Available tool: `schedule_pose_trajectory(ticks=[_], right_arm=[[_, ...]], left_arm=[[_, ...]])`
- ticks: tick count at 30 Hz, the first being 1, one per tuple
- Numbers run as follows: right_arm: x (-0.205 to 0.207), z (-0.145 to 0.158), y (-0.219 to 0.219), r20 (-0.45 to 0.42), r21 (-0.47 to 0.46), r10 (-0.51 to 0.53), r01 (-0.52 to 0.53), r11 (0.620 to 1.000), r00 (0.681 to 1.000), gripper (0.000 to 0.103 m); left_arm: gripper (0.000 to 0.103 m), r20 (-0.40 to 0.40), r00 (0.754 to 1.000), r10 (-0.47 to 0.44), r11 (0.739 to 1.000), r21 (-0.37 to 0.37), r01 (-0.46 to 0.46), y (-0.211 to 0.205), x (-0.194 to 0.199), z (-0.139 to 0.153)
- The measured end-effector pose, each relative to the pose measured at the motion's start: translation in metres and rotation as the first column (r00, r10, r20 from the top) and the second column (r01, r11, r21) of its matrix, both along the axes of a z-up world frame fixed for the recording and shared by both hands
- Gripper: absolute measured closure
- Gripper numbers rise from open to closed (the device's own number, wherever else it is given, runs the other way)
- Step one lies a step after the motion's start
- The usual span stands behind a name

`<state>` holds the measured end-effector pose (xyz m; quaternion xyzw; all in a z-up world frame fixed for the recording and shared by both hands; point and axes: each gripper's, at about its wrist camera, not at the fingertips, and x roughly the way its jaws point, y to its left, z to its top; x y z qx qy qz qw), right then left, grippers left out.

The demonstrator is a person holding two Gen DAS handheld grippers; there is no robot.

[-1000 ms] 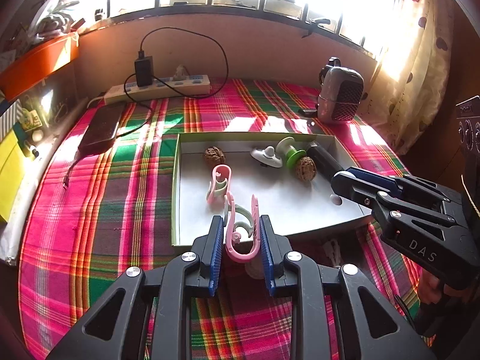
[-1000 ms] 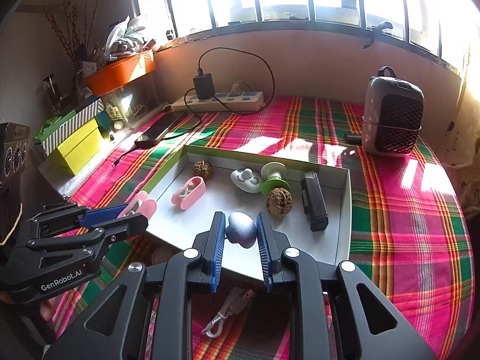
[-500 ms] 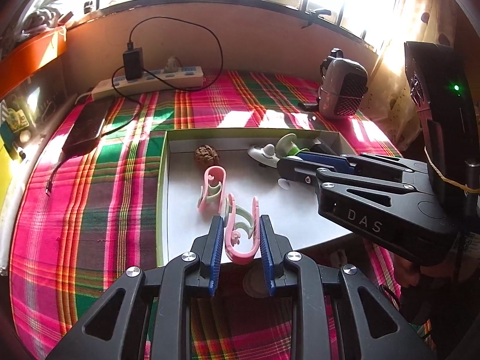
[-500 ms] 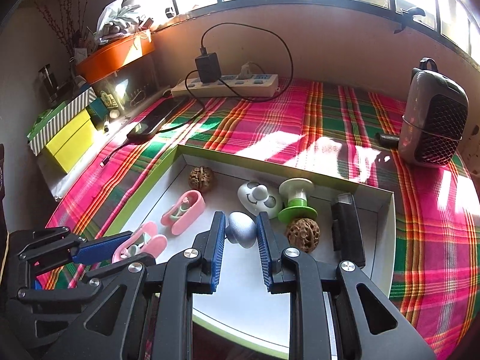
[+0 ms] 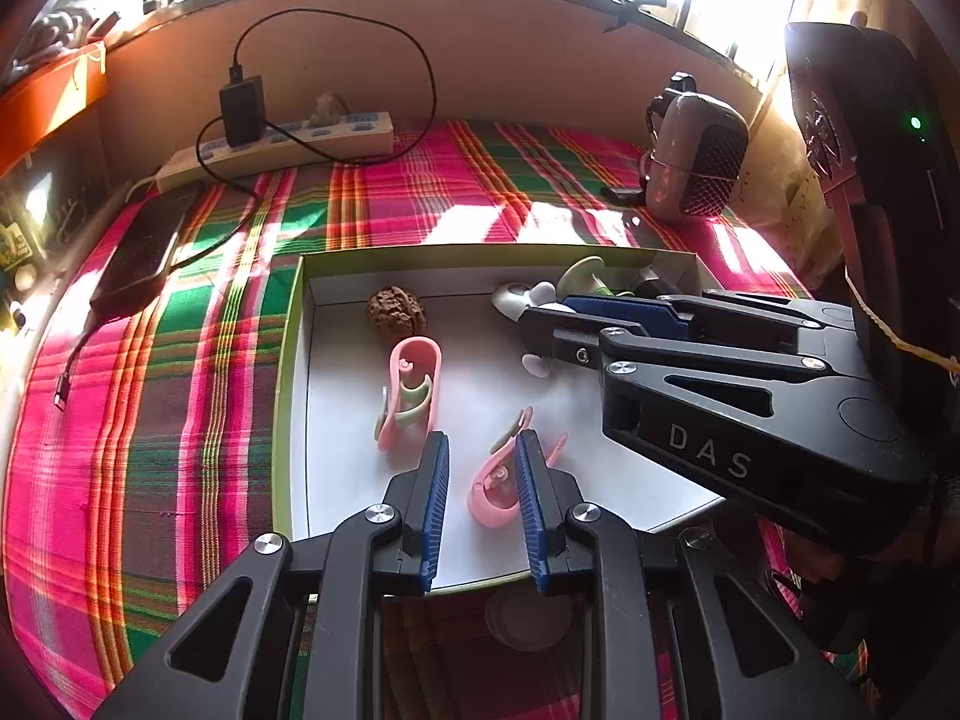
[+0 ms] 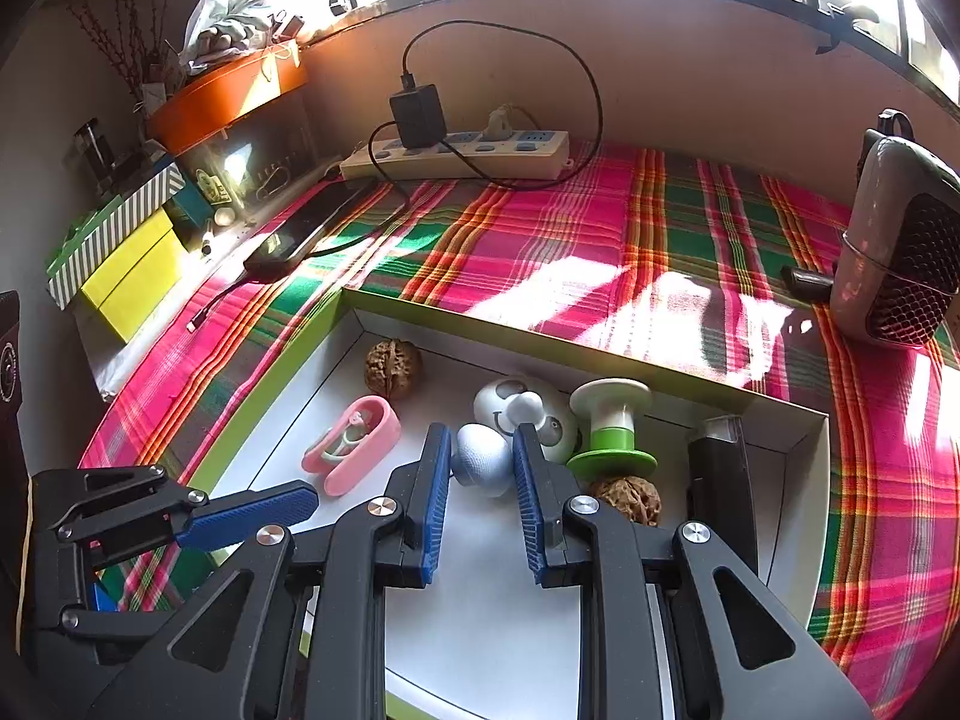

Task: Organize objects
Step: 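Carry the pink hook over the box with the left gripper while the right gripper carries the white egg, then open the left gripper to drop the pink hook while the right gripper releases the white egg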

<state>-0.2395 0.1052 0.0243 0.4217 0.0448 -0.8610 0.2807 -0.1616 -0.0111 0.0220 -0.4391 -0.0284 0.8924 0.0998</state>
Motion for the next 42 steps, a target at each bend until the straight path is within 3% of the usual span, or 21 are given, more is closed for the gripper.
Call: schedule_pose_trajectory(ticks=[23, 42], right_arm=[[-0.006, -0.010, -0.026, 0.026, 0.013, 0.078, -0.078, 0.997, 0.997, 0.080], [-0.007, -0.014, -0.032, 0.024, 0.043, 0.068, -0.069, 0.997, 0.997, 0.080]], left_arm=[[0.082, 0.017, 1.000, 0.011, 1.000, 0.011, -0.011, -0.003, -0.001, -0.004], [0.082, 0.015, 1.000, 0.018, 1.000, 0.010, -0.018, -0.003, 0.002, -0.004]])
